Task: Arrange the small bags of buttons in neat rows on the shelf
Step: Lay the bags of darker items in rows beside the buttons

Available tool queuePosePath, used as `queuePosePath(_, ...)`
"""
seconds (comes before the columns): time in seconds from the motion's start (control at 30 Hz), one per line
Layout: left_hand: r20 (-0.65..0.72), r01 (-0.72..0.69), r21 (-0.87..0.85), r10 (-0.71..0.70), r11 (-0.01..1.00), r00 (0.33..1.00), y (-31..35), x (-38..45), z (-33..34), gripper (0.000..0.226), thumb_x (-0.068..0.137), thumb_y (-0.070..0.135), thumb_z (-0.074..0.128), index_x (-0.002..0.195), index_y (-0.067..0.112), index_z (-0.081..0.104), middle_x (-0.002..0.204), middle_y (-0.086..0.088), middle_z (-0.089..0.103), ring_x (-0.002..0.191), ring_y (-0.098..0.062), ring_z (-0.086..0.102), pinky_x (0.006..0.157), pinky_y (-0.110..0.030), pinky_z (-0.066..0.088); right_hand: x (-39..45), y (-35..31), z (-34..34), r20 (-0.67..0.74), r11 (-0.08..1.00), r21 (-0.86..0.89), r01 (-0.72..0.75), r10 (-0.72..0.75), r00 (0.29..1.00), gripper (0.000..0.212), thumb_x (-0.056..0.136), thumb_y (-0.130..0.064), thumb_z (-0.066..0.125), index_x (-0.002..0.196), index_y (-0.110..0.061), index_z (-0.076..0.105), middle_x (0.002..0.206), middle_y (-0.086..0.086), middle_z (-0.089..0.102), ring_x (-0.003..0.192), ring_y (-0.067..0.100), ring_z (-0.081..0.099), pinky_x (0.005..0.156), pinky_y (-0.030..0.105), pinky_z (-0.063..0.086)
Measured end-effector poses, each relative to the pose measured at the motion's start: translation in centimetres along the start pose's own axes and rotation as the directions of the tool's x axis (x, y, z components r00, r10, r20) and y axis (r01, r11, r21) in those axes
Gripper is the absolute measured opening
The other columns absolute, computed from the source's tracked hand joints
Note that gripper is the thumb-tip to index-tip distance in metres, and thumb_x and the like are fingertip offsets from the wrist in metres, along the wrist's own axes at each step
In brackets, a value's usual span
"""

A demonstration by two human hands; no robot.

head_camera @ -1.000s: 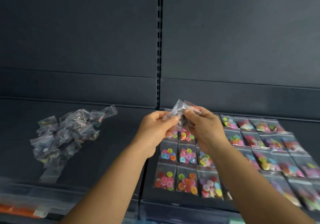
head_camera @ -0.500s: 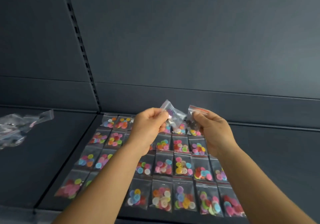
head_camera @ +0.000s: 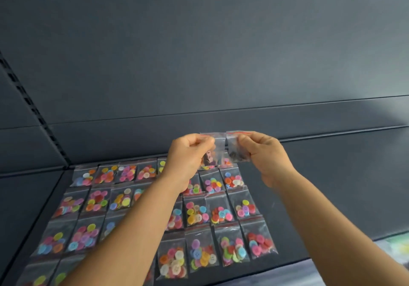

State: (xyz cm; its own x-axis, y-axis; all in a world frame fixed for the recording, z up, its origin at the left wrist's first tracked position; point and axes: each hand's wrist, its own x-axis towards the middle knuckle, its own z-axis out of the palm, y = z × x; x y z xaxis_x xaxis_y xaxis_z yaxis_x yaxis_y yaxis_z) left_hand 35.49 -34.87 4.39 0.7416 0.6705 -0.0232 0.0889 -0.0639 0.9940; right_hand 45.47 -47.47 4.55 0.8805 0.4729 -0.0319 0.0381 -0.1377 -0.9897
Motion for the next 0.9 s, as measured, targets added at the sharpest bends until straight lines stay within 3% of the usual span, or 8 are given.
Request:
queuePosePath(0.07,0.018,-0.004,0.011,0.004,1.000,1.000,-0.1,0.1,0.8,0.006,0.087,0.022,0.065,0.088,0.018,0.070,0.079,0.007,0.075,0.081,-0.021,0.064,0.084,-0.045,0.054,0.2,0.6,-0.7,-0.039,1.000,-0.006,-0.003,0.003,0.999,0.015,0.088,-0.022,0.063,0.080,-0.016,0.075,0.083,0.002,0.074,0.077,0.014,0.065,0.078,0.033,0.054)
queuePosePath(0.13,0.019,-0.021,0.039,0.020,0.999,1.000,-0.2,0.1,1.7,0.007,0.088,0.023,0.065,0.089,0.018,0.070,0.080,0.007,0.074,0.083,-0.016,0.067,0.080,-0.038,0.055,0.4,1.1,-1.5,-0.080,1.000,-0.006,0.007,-0.008,0.997,0.014,0.086,-0.021,0.065,0.079,-0.015,0.074,0.082,0.003,0.074,0.075,0.015,0.064,0.078,0.033,0.054)
queuePosePath(0.3,0.003,-0.054,0.094,0.054,0.994,0.999,-0.3,0.7,4.2,0.005,0.088,0.026,0.065,0.088,0.023,0.069,0.087,0.006,0.072,0.085,-0.009,0.065,0.073,-0.024,0.051,1.5,1.7,-4.6,-0.125,0.997,-0.064,0.046,-0.054,0.991,0.014,0.089,-0.023,0.062,0.081,-0.019,0.073,0.076,-0.002,0.069,0.070,0.009,0.057,0.058,0.017,0.045)
queuePosePath(0.4,0.000,-0.052,0.104,0.053,0.993,0.999,-0.2,1.3,6.6,0.008,0.088,0.022,0.063,0.082,0.024,0.068,0.083,0.005,0.072,0.074,-0.007,0.063,0.065,-0.017,0.048,3.0,2.3,-6.8,-0.116,0.994,-0.103,0.046,-0.058,0.992,0.013,0.088,-0.022,0.063,0.082,-0.017,0.073,0.073,0.000,0.066,0.064,0.010,0.053,0.052,0.013,0.042)
queuePosePath(0.47,-0.002,-0.035,0.112,0.036,0.993,0.999,-0.3,1.9,8.6,0.009,0.088,0.021,0.063,0.081,0.021,0.068,0.079,0.005,0.073,0.067,-0.009,0.060,0.063,-0.019,0.049,4.3,2.9,-8.5,-0.099,0.991,-0.129,0.027,-0.040,0.994,0.012,0.087,-0.023,0.063,0.082,-0.018,0.073,0.070,-0.001,0.063,0.062,0.011,0.051,0.054,0.015,0.044)
queuePosePath(0.57,-0.004,0.018,0.121,-0.017,0.993,1.000,-0.7,3.2,11.9,0.007,0.087,0.020,0.062,0.082,0.019,0.068,0.080,0.004,0.073,0.072,-0.015,0.064,0.072,-0.033,0.055,6.5,3.9,-11.2,-0.076,0.988,-0.154,0.006,-0.018,0.997,0.013,0.087,-0.021,0.063,0.078,-0.017,0.072,0.066,0.001,0.062,0.062,0.014,0.051,0.064,0.027,0.045)
queuePosePath(0.73,-0.019,0.070,0.147,-0.068,0.987,0.997,-1.8,5.2,17.4,0.010,0.087,0.018,0.061,0.078,0.021,0.066,0.078,0.005,0.073,0.083,-0.022,0.069,0.077,-0.039,0.056,10.3,5.3,-15.5,-0.051,0.965,-0.263,-0.017,0.004,0.999,0.017,0.090,-0.018,0.058,0.077,-0.016,0.069,0.055,-0.007,0.055,0.048,0.008,0.044,0.052,0.021,0.040)
queuePosePath(0.9,-0.058,0.102,0.259,-0.089,0.961,0.994,-3.3,7.4,20.6,0.015,0.087,0.016,0.059,0.076,0.023,0.066,0.078,0.006,0.072,0.080,-0.016,0.068,0.077,-0.038,0.058,13.5,7.3,-17.4,0.038,0.929,-0.368,-0.030,0.047,0.998,0.022,0.089,-0.017,0.057,0.068,-0.022,0.064,0.055,-0.005,0.055,0.050,0.011,0.047,0.055,0.023,0.043)
